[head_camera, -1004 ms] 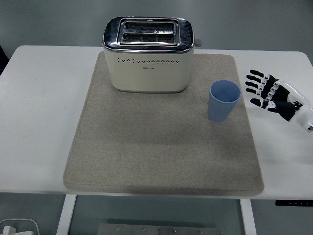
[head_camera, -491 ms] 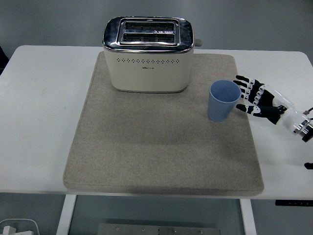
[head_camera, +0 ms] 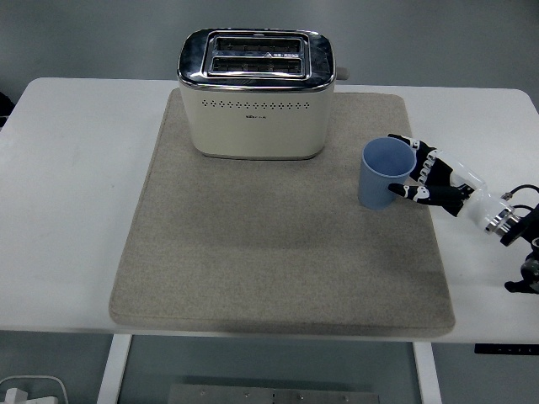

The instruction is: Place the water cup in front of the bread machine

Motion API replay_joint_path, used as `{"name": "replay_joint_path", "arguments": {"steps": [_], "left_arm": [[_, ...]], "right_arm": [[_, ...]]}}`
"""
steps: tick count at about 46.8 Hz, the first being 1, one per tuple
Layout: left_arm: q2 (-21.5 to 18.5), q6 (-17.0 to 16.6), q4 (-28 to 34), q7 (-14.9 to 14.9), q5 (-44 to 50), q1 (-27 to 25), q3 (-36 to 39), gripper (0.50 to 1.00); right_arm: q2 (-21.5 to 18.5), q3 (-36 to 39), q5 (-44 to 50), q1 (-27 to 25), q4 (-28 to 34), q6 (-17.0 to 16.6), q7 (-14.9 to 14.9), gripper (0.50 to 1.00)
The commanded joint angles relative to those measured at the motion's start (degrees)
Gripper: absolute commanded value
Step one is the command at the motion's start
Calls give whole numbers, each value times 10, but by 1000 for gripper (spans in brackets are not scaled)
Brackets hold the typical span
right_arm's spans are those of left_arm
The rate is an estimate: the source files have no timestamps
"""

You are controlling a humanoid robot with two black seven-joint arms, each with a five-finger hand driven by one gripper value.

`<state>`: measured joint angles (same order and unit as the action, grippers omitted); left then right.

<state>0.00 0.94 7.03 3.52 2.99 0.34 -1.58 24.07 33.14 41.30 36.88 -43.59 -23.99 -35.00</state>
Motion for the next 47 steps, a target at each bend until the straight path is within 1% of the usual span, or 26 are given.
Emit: {"name": "replay_joint_path", "arguments": {"steps": [1,10,23,31,34,35,40,47], "left_arm": [[0,0,0,0,0,0,0,1000],[0,0,0,0,0,0,0,1000],[0,0,0,0,0,0,0,1000],[0,0,0,0,0,0,0,1000],[0,0,0,0,0,0,0,1000],[0,0,0,0,0,0,0,1000],[0,0,0,0,0,0,0,1000],[0,-1,0,0,0,0,0,1000]], "right_arm": [[-3,0,0,1,0,2,0,926],[-11,0,0,4,0,14,0,926],[-22,0,0,5,0,18,0,926],[-26,-1,1,9,0,18,0,913],[-27,-1,1,10,0,18,0,899],[-27,-1,2,10,0,18,0,887],[-27,-1,2,12,0,18,0,801],[-28,-1,2,12,0,18,0,768]]}}
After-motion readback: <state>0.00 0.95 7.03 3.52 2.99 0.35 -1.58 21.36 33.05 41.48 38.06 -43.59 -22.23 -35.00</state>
